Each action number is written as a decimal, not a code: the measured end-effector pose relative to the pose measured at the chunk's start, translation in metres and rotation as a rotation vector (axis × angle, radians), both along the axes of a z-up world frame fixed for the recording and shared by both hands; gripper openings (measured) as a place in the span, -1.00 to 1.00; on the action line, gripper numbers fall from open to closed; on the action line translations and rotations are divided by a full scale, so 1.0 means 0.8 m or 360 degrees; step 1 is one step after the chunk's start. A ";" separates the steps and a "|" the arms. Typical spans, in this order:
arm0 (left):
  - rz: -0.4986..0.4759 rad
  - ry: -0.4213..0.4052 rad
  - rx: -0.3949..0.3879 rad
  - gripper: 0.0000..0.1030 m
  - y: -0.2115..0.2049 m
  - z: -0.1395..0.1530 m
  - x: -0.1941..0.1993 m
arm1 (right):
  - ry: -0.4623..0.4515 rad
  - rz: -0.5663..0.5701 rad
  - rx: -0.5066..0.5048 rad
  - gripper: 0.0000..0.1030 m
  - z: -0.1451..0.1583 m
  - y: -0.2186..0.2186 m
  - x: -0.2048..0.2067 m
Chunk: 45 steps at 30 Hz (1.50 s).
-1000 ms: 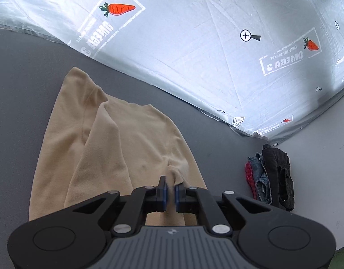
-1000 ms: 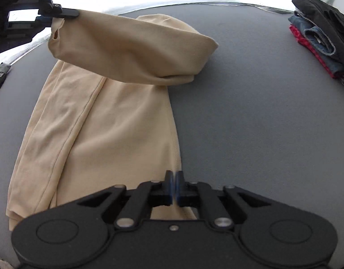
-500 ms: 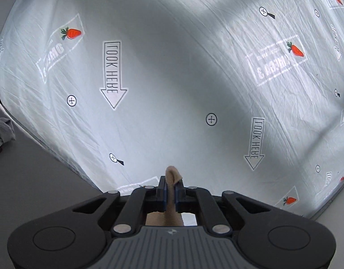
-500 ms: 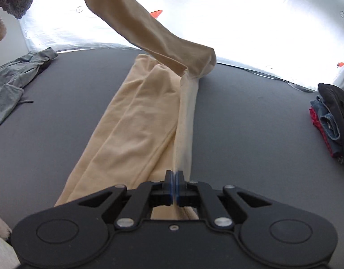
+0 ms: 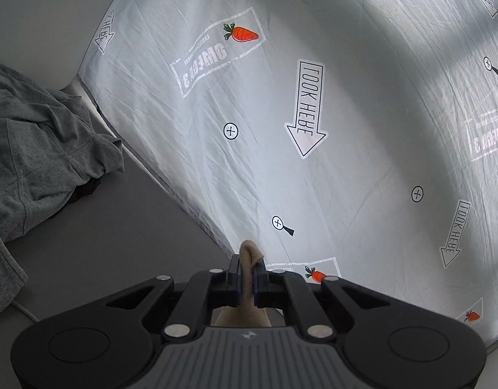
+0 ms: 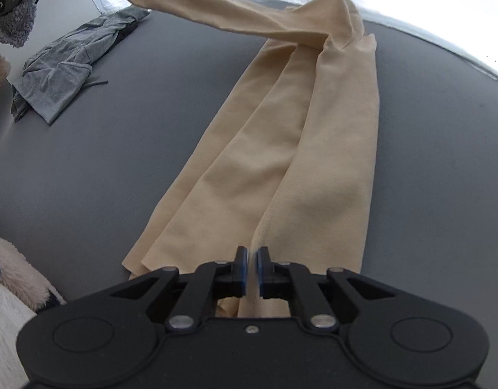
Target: Fold clothes
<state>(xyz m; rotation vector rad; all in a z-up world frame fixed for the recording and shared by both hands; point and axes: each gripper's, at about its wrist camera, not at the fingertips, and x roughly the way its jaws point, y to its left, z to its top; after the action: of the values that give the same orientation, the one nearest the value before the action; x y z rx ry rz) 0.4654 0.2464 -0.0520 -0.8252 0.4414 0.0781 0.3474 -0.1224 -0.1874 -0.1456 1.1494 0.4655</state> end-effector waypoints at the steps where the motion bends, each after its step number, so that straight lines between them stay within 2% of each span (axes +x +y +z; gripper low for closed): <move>1: -0.0073 -0.0015 0.0038 -0.87 -0.012 0.005 0.002 | 0.0019 -0.0018 0.0004 -0.74 -0.002 0.000 0.002; 2: -0.0146 -0.0029 0.0077 -0.87 -0.024 0.009 0.004 | -0.0008 -0.0017 0.0009 -0.66 0.004 -0.001 0.001; 3: -0.0218 -0.0044 0.0115 -0.87 -0.036 0.014 0.006 | -0.0053 -0.0014 0.0017 -0.44 0.012 -0.004 -0.001; 5: -0.0385 -0.0072 0.0203 -0.87 -0.065 0.024 0.008 | -0.0139 -0.0076 0.0045 -0.22 0.031 -0.016 0.000; 10: -0.1016 -0.0069 0.0379 -0.85 -0.179 0.019 -0.008 | -0.0197 -0.0442 0.0161 -0.23 0.051 -0.065 0.008; 14: -0.1481 0.0125 0.0565 -0.83 -0.274 -0.036 -0.047 | -0.0160 -0.0747 0.0253 -0.22 0.045 -0.106 0.003; 15: -0.1570 0.0189 0.0585 -0.77 -0.292 -0.056 -0.053 | -0.0144 -0.0806 0.0268 -0.22 0.042 -0.115 0.001; 16: -0.1656 0.0267 0.0596 -0.59 -0.309 -0.079 -0.057 | -0.0134 -0.0846 0.0269 -0.21 0.038 -0.121 -0.002; 17: -0.1706 0.0354 0.0594 -0.49 -0.319 -0.100 -0.061 | -0.0128 -0.0875 0.0265 -0.21 0.035 -0.125 -0.004; 20: -0.1729 0.0560 0.0555 -0.33 -0.326 -0.141 -0.068 | -0.0110 -0.0921 0.0269 -0.17 0.028 -0.129 -0.010; 22: -0.1690 0.0556 0.0470 0.04 -0.311 -0.141 -0.071 | -0.0115 -0.0899 0.0292 -0.11 0.027 -0.125 -0.011; 24: -0.1571 0.0509 0.0430 0.28 -0.288 -0.130 -0.070 | -0.0122 -0.0834 0.0314 -0.06 0.027 -0.116 -0.007; 25: -0.1495 0.0497 0.0415 0.33 -0.275 -0.125 -0.068 | -0.0123 -0.0775 0.0323 -0.05 0.027 -0.108 -0.003; 29: -0.1146 0.0550 0.0375 0.34 -0.226 -0.114 -0.055 | -0.0075 -0.0601 0.0355 -0.03 0.017 -0.072 0.021; 33: -0.0956 0.0618 0.0337 0.34 -0.191 -0.113 -0.063 | 0.0016 -0.0473 0.0363 -0.09 -0.001 -0.049 0.040; 34: -0.0935 0.0623 0.0330 0.34 -0.187 -0.113 -0.067 | 0.0032 -0.0420 0.0384 -0.19 -0.002 -0.043 0.041; 36: -0.0896 0.0636 0.0312 0.34 -0.180 -0.113 -0.073 | 0.0019 -0.0344 0.0396 -0.78 0.001 -0.033 0.038; 37: -0.0883 0.0644 0.0300 0.34 -0.178 -0.113 -0.076 | 0.0012 -0.0307 0.0401 -0.90 0.002 -0.027 0.036; 39: -0.0876 0.0652 0.0291 0.34 -0.177 -0.114 -0.084 | -0.0019 -0.0289 0.0410 -0.91 0.013 -0.027 0.029; 45: -0.0915 0.0638 0.0335 0.35 -0.189 -0.111 -0.097 | 0.0028 -0.0455 0.0636 -0.91 0.045 -0.079 -0.003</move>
<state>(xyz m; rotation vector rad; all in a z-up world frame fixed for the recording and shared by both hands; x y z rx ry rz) 0.3877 0.0948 -0.1407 -0.4486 1.0162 -0.2442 0.3451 -0.1860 -0.1514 0.3662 1.0526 0.4326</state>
